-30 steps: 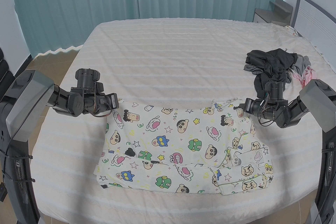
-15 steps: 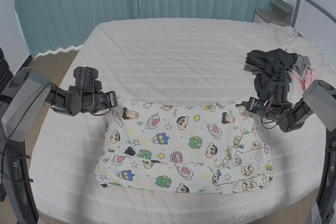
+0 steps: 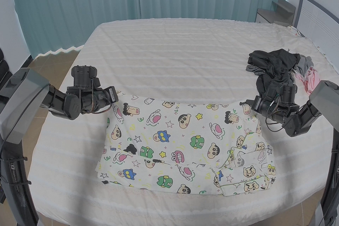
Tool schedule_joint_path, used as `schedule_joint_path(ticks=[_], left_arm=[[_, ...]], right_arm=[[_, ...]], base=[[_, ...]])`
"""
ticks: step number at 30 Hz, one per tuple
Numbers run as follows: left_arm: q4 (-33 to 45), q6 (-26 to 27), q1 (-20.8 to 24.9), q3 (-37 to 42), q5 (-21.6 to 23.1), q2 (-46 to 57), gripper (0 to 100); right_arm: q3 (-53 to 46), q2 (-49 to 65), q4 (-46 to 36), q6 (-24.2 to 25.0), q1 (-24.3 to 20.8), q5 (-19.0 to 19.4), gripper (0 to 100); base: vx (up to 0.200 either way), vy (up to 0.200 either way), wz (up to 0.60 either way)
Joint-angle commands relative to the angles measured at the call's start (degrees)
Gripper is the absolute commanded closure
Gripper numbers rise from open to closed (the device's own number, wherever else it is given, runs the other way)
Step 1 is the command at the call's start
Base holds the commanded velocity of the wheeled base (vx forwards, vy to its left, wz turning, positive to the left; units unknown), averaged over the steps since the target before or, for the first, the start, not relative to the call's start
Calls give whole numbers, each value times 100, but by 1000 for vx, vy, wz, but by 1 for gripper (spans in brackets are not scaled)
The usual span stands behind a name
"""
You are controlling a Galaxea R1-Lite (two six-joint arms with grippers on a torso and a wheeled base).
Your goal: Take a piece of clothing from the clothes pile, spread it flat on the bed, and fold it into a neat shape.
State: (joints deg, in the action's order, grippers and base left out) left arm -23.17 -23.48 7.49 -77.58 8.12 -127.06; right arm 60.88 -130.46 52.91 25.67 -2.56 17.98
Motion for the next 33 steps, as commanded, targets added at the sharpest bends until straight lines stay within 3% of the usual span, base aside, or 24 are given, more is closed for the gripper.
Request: schedule_joint_path(ticks=[1,7,12,25,33], left_arm=[[-249,45,16,454,-12,68,100],[-583,19,-1,630,-3,94,100],[-583,107,-45,867,93,261,100],[-592,942,-81,1685,436,454,100],[-759,1003,-116,2063,445,481,100]], right_arm=[[-191,126,159,131,-16,21,100],[-437,179,352,175,-25,48,100],[-867,390,536,175,45,302,100],[-2150,540,1380,96,168,865,100],[-3047,434,1705,-572,274,1208,100]], base=[[0,0,0],[0,0,0],[0,0,0],[0,0,0],[0,0,0]])
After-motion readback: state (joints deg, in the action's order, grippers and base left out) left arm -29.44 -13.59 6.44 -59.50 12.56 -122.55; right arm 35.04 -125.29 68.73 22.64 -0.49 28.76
